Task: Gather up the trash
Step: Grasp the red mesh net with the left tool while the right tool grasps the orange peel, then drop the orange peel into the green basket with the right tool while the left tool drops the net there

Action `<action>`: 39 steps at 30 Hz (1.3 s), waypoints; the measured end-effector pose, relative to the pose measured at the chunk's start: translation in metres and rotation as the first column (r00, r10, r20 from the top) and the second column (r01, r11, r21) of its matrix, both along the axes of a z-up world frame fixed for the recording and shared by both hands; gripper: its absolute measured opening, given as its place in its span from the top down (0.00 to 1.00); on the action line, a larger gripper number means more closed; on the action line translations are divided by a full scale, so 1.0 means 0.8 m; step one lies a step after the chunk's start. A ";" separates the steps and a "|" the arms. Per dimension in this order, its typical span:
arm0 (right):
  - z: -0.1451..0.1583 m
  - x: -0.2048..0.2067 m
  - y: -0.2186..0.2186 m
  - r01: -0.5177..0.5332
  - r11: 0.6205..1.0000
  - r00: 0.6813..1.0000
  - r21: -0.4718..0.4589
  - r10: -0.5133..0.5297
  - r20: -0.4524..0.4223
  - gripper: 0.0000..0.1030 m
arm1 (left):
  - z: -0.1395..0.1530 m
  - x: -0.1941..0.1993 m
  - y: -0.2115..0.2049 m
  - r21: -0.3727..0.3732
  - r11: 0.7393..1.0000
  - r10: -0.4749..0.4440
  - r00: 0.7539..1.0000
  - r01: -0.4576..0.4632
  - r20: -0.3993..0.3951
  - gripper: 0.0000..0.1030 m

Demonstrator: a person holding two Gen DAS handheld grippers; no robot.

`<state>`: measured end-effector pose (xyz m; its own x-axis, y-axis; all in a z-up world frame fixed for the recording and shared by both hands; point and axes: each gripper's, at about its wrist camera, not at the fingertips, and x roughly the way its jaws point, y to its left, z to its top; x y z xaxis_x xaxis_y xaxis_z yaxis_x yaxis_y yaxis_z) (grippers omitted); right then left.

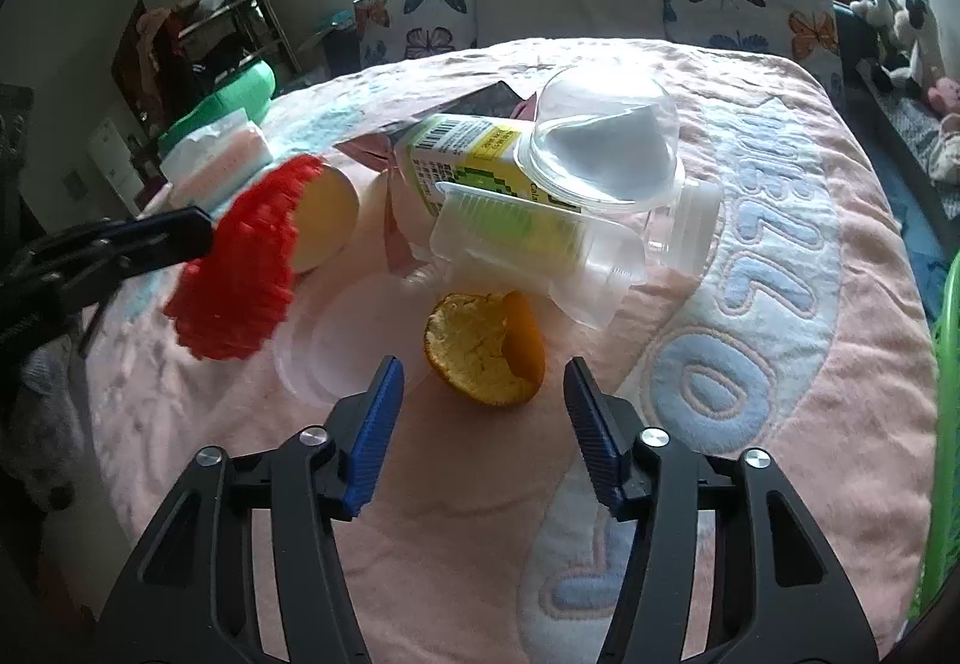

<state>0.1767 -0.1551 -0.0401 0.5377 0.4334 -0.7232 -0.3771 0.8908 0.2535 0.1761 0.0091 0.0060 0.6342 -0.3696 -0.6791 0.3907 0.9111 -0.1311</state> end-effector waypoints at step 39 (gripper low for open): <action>0.036 -0.084 -0.113 0.125 0.990 0.990 0.062 -0.128 0.056 0.68 | 0.012 -0.001 -0.111 -0.024 0.991 -0.129 0.991 0.129 -0.023 0.97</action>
